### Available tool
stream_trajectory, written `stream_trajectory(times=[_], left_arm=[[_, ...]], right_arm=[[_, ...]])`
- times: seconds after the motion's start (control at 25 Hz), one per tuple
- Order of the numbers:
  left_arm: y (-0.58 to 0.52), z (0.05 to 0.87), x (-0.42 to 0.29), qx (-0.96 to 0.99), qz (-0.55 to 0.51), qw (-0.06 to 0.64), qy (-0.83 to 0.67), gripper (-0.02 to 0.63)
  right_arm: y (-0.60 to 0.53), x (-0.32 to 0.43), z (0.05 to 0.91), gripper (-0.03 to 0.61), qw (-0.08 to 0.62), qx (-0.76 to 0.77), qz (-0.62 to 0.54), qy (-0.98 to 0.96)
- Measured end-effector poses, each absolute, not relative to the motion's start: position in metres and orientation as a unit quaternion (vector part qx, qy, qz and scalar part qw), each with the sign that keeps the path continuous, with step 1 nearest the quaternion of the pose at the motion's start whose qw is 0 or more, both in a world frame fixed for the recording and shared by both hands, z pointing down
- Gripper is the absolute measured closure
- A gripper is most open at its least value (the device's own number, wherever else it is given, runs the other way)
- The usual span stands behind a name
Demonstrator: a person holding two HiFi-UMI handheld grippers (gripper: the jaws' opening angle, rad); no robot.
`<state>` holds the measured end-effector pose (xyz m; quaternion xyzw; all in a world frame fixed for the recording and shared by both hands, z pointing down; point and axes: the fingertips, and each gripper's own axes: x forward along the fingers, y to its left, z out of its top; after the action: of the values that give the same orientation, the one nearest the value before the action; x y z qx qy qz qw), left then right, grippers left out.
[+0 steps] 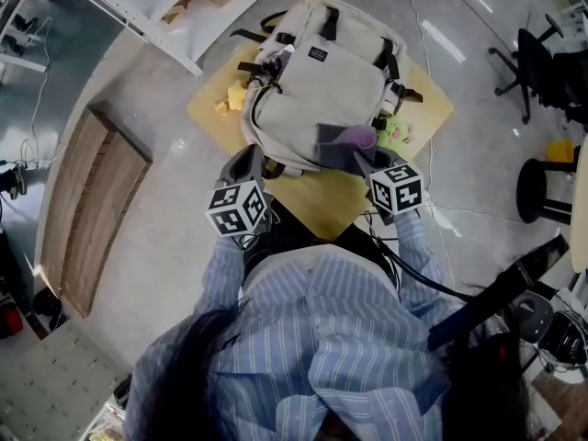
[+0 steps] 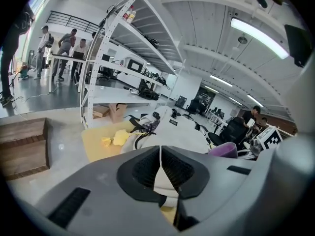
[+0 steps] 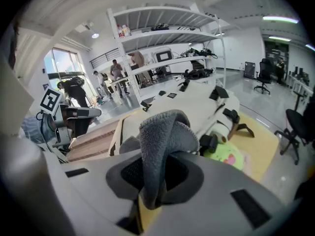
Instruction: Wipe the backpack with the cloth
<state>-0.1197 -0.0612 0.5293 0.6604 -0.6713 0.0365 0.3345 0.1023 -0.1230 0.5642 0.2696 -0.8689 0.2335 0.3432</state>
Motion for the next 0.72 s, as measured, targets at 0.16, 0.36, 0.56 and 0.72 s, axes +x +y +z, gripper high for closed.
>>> stream_trajectory(times=[0.16, 0.36, 0.56, 0.72], left_arm=[[-0.07, 0.528, -0.109, 0.674, 0.043, 0.332, -0.658, 0.6], [-0.078, 0.529, -0.104, 0.684, 0.051, 0.331, -0.648, 0.6], [-0.081, 0.529, -0.106, 0.682, 0.051, 0.333, -0.649, 0.6], [-0.084, 0.528, -0.107, 0.683, 0.048, 0.332, -0.649, 0.6]], right_arm=[[-0.117, 0.144, 0.572, 0.537, 0.351, 0.307, 0.253, -0.848], [-0.122, 0.152, 0.559, 0.537, 0.339, 0.315, 0.25, -0.85], [-0.144, 0.104, 0.513, 0.537, 0.299, 0.284, 0.214, -0.886], [-0.163, 0.035, 0.483, 0.537, 0.254, 0.234, 0.195, -0.918]])
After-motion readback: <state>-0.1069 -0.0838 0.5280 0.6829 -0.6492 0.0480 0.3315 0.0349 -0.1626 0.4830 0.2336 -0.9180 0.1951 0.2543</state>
